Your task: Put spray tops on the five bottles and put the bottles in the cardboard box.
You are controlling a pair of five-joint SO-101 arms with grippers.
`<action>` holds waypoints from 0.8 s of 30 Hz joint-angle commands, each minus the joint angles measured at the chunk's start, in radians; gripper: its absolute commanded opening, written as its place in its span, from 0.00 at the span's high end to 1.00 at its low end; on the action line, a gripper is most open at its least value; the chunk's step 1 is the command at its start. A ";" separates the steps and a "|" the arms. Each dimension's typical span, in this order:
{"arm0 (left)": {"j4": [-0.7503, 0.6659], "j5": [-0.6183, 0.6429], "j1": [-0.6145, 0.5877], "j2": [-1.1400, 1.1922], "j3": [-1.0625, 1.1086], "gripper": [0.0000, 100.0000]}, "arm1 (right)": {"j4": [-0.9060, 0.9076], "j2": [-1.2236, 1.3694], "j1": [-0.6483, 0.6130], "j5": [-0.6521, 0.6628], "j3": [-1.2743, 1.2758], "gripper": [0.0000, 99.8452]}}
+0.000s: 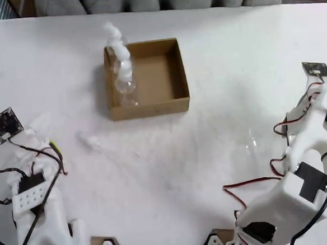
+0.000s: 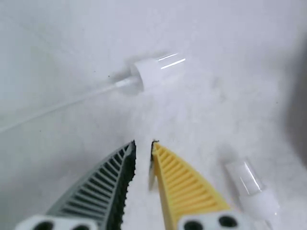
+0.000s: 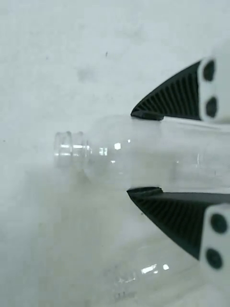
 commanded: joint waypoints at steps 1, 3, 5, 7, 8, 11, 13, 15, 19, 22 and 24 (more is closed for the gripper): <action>-0.023 0.003 -0.004 0.004 -0.005 0.93 | 0.117 -0.108 -0.019 0.009 -0.092 0.98; -0.023 0.003 -0.004 0.004 -0.005 0.93 | 0.148 -0.163 -0.039 0.009 -0.086 0.98; -0.023 0.003 -0.004 0.004 -0.005 0.93 | 0.194 -0.223 -0.053 0.009 -0.072 0.98; -0.023 0.003 -0.004 0.004 -0.005 0.93 | 0.234 -0.294 -0.088 0.005 -0.048 0.98; -0.023 0.003 -0.004 0.004 -0.005 0.93 | 0.245 -0.332 -0.107 0.002 -0.026 0.98; -0.023 0.003 -0.004 0.004 -0.005 0.93 | 0.252 -0.450 -0.186 0.000 0.069 0.98; -0.023 0.003 -0.004 0.004 -0.003 0.93 | 0.246 -0.527 -0.245 0.000 0.146 0.98; -0.023 0.003 -0.004 0.004 -0.003 0.93 | 0.246 -0.598 -0.306 -0.008 0.206 0.98; -0.023 0.003 -0.004 0.004 -0.003 0.93 | 0.246 -0.711 -0.404 -0.092 0.287 0.98; -0.023 0.003 -0.004 0.004 -0.003 0.93 | 0.245 -0.760 -0.443 -0.098 0.327 0.98; -0.023 0.003 -0.004 0.004 -0.003 0.93 | 0.234 -0.769 -0.427 -0.097 0.336 0.98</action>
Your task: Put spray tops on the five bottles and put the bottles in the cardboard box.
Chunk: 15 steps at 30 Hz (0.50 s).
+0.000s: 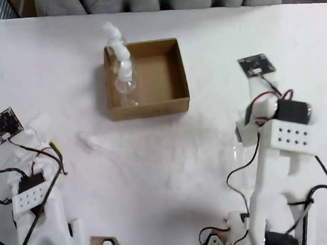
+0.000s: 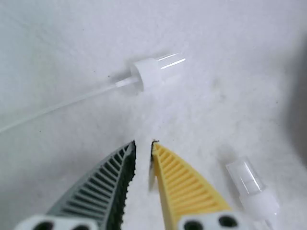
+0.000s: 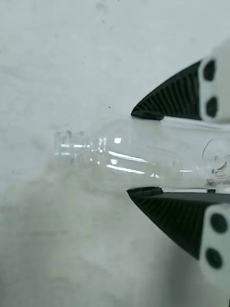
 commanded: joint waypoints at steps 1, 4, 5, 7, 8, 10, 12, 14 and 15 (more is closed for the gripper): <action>-0.023 0.003 -0.004 0.004 -0.003 0.93 | -0.019 -0.061 0.019 -0.012 0.005 0.98; -0.023 0.003 -0.004 0.004 -0.003 0.93 | -0.079 -0.061 0.124 0.054 0.006 0.98; -0.023 0.003 -0.004 0.004 -0.003 0.93 | -0.091 -0.061 0.160 0.087 0.006 0.98; -0.023 0.003 -0.004 0.004 -0.003 0.93 | -0.117 -0.061 0.232 0.141 0.006 0.98; -0.023 0.003 -0.004 0.004 -0.003 0.93 | -0.127 -0.061 0.268 0.161 0.008 0.98; -0.023 0.003 -0.004 0.004 -0.003 0.93 | -0.160 -0.061 0.334 0.193 0.025 0.98; -0.023 0.003 -0.004 0.004 -0.003 0.93 | -0.200 -0.061 0.378 0.216 0.055 0.98; -0.023 0.003 -0.004 0.004 -0.003 0.93 | -0.239 -0.061 0.398 0.218 0.089 0.98; -0.023 0.003 -0.004 0.004 -0.003 0.93 | -0.249 -0.061 0.398 0.210 0.101 0.98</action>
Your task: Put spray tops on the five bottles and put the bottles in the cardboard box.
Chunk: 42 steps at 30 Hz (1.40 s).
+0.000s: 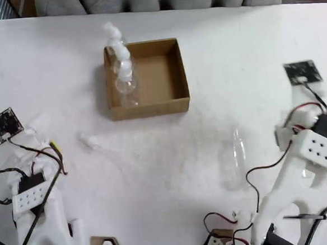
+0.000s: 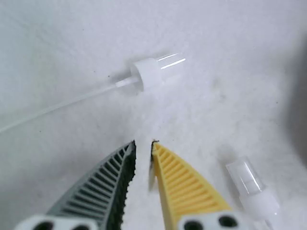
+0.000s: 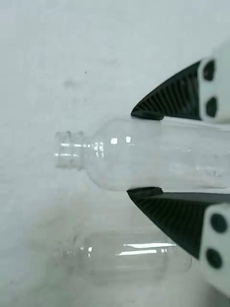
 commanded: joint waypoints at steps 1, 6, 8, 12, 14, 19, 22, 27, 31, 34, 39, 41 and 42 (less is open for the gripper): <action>-0.023 0.003 -0.002 0.004 -0.003 0.93 | -0.065 -0.035 0.039 0.014 0.034 0.98; -0.023 0.003 0.013 0.004 -0.002 0.93 | -0.061 -0.042 -0.079 -0.176 0.035 0.98; -0.023 0.003 0.013 0.004 -0.002 0.93 | -0.068 -0.042 -0.173 -0.259 0.034 0.98; -0.023 0.003 0.013 0.004 0.000 0.93 | -0.165 -0.042 -0.358 -0.457 0.035 0.98; -0.023 0.003 0.013 0.004 0.000 0.93 | -0.228 -0.042 -0.433 -0.540 0.040 0.98; -0.023 0.003 0.015 0.004 0.000 0.93 | -0.323 -0.042 -0.544 -0.624 0.041 0.98; -0.023 0.003 0.015 0.004 0.000 0.93 | -0.334 -0.042 -0.593 -0.629 0.041 0.98; -0.023 0.003 0.018 0.004 0.000 0.93 | -0.334 -0.042 -0.674 -0.690 0.043 0.98; -0.023 0.003 0.018 0.004 0.000 0.93 | -0.334 -0.054 -0.733 -0.730 0.063 0.98; -0.023 0.003 0.018 0.004 0.000 0.93 | -0.334 -0.114 -0.779 -0.729 0.110 0.98; -0.023 0.003 0.018 0.002 0.000 0.93 | -0.383 -0.285 -0.817 -0.726 0.241 0.98; -0.023 0.009 0.019 -0.004 0.000 0.93 | -0.449 -0.344 -0.814 -0.724 0.318 0.98; -0.023 0.014 0.021 -0.005 -0.002 0.93 | -0.481 -0.371 -0.809 -0.723 0.356 0.98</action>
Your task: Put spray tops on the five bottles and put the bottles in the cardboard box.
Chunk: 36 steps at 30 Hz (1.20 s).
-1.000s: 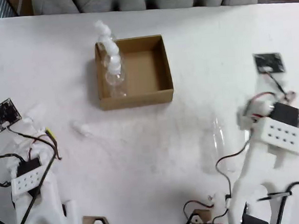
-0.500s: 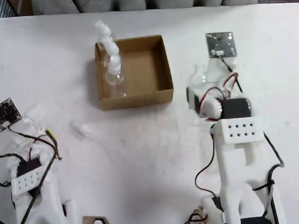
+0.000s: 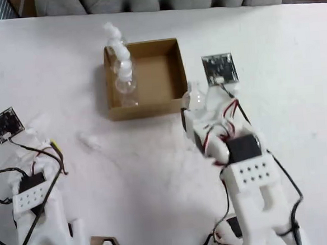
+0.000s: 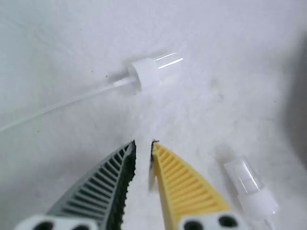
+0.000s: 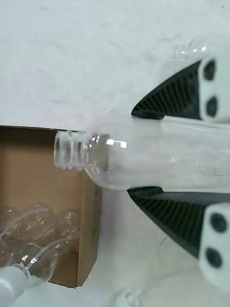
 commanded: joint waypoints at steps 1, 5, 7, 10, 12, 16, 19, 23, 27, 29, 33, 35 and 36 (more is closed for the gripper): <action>-0.023 0.029 0.027 -0.005 -0.003 0.93 | -0.133 -0.143 -0.002 0.011 0.129 0.99; 0.002 0.160 0.091 -0.005 -0.008 0.93 | -0.154 -0.188 -0.001 0.149 0.216 0.99; 0.066 0.152 0.116 -0.005 -0.031 0.93 | -0.156 -0.179 -0.001 0.146 0.227 0.99; 0.241 0.117 0.148 -0.002 -0.107 0.93 | -0.160 -0.143 -0.001 0.152 0.227 0.99; 0.345 0.115 0.163 0.001 -0.166 0.93 | -0.183 -0.113 0.012 0.152 0.229 0.99; 0.456 0.117 0.222 0.002 -0.241 0.93 | -0.236 -0.041 0.050 0.153 0.229 0.99; 0.493 0.149 0.283 0.002 -0.259 0.90 | -0.271 0.007 0.067 0.155 0.229 0.99; 0.502 0.242 0.334 0.004 -0.261 0.79 | -0.292 0.045 0.059 0.155 0.226 0.99; 0.496 0.293 0.355 0.005 -0.261 0.80 | -0.291 0.050 0.058 0.155 0.226 0.99; 0.493 0.313 0.355 0.005 -0.265 0.82 | -0.291 0.050 0.058 0.155 0.226 0.99; 0.502 0.321 0.352 0.071 -0.338 0.82 | -0.291 0.051 0.058 0.155 0.227 0.99; 0.502 0.358 0.357 0.168 -0.387 0.82 | -0.291 0.048 0.058 0.155 0.227 0.99; 0.502 0.373 0.357 0.226 -0.417 0.82 | -0.291 0.047 0.058 0.155 0.227 0.99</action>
